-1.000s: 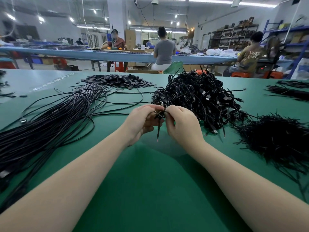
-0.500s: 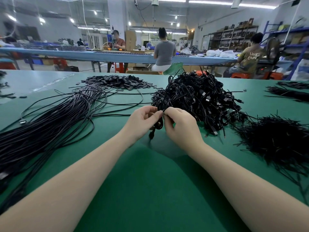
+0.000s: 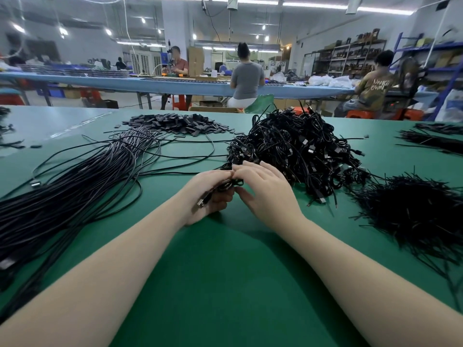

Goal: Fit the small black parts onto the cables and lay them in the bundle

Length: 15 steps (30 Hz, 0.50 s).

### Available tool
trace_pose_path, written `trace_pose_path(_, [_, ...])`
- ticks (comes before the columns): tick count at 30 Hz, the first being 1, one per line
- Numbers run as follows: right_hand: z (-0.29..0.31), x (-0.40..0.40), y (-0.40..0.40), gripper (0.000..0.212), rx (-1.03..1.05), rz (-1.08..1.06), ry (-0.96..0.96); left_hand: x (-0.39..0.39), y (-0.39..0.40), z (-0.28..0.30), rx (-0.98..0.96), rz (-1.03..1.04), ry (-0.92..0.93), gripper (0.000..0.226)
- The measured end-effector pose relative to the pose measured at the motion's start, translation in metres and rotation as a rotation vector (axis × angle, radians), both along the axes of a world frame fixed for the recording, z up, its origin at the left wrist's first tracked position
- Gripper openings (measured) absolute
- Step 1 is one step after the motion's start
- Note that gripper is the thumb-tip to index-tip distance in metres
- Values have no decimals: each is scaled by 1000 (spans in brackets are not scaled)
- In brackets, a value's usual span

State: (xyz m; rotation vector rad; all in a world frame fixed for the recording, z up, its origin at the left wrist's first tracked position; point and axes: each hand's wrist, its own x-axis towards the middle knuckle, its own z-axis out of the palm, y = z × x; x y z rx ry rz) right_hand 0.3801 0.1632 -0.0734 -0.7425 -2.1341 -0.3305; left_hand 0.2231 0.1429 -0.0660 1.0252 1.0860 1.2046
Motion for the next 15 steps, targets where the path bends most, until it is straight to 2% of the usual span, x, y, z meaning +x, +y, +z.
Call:
trace_pose_path(3, [4, 2, 1, 12, 136, 66, 2, -4, 1, 2, 30, 4, 39, 20])
trace_pose_path(5, [12, 5, 2, 5, 260, 103, -18, -5, 5, 0, 118, 132, 90, 26])
trace_pose_path(6, [17, 6, 4, 2, 315, 112, -20, -7, 7, -3, 178, 217, 153, 23])
trace_pose_path(8, [39, 11, 12, 4, 392, 70, -22, -13, 11, -14, 279, 355, 430, 26])
trace_pose_path(10, [75, 15, 28, 9, 397, -89, -17, -18, 15, -24, 325, 373, 623, 26])
trace_pose_path(12, [118, 26, 52, 23, 227, -372, -29, -20, 18, -28, 320, 357, 693, 27])
trace_pose_path(14, [149, 35, 70, 39, 42, -681, -148, -20, 19, -28, 315, 361, 726, 28])
trace_pose_path(15, [154, 36, 75, 38, 11, -762, -196, -20, 19, -29, 314, 370, 717, 28])
